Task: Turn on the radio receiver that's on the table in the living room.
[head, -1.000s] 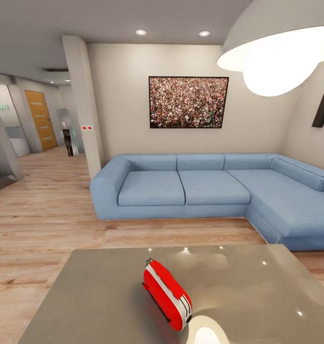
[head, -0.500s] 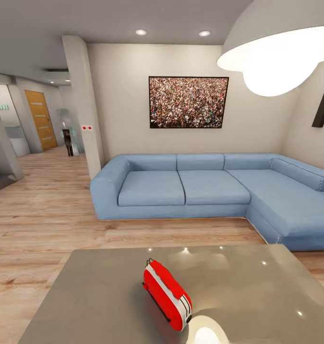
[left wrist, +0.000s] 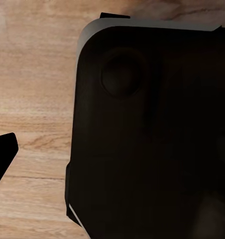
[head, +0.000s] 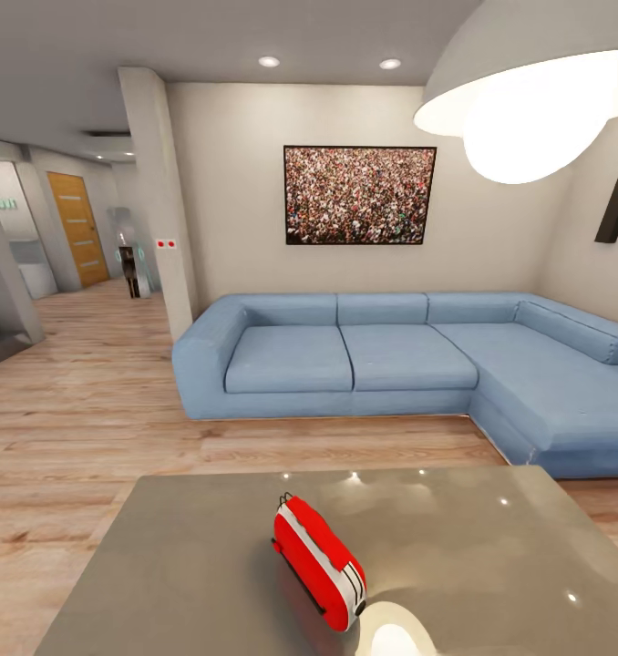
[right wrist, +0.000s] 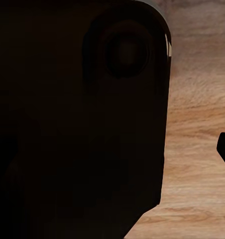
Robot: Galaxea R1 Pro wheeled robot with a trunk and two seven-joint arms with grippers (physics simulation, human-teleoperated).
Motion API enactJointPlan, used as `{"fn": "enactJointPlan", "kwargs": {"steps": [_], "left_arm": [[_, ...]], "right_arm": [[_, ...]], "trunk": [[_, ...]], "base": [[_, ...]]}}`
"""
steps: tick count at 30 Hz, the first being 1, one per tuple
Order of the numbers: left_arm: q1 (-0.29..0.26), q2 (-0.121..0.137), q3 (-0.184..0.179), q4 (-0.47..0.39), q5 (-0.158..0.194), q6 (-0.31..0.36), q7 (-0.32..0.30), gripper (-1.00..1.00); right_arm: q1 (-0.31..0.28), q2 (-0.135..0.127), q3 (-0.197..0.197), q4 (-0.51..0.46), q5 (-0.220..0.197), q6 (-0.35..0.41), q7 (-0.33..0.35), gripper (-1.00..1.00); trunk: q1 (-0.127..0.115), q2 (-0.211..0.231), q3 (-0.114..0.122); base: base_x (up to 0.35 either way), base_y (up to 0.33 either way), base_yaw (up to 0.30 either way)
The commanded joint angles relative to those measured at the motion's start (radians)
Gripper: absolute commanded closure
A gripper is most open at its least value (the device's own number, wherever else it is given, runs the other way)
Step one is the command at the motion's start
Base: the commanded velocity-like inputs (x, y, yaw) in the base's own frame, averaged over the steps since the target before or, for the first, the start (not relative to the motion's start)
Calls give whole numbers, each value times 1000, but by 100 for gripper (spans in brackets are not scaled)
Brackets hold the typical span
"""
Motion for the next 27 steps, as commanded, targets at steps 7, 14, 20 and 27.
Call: {"fn": "enactJointPlan", "kwargs": {"steps": [7,14,20,27], "left_arm": [[0,0,-2,1,0,1,0,-100],[0,0,-2,1,-1,1,0,-100],[0,0,-2,1,-1,1,-2,-100],[0,0,-2,2,-2,1,-2,-100]], "right_arm": [[0,0,0,0,0,3,-1,-100],[0,0,0,0,0,1,0,-100],[0,-1,-1,0,0,0,0,-100],[0,-1,-2,0,-1,2,0,-100]], "trunk": [[0,0,0],[0,0,0],[-8,14,6],[-35,63,28]], "base": [[0,0,0],[0,0,0],[0,0,0],[0,0,0]]}}
